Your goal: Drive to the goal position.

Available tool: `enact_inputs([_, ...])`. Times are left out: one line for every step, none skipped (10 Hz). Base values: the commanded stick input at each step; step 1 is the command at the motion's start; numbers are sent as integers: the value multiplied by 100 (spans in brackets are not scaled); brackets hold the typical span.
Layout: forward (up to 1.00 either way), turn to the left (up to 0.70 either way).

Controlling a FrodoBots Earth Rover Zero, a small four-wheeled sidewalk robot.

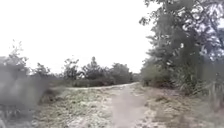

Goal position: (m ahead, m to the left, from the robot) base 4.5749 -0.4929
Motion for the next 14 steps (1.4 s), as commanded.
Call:
enact_inputs([85, 0])
enact_inputs([85, 0])
enact_inputs([85, 0])
enact_inputs([85, 0])
enact_inputs([85, 0])
enact_inputs([85, 0])
enact_inputs([85, 0])
enact_inputs([85, 0])
enact_inputs([85, 0])
enact_inputs([85, 0])
enact_inputs([85, 0])
enact_inputs([85, 0])
enact_inputs([85, 0])
enact_inputs([85, 0])
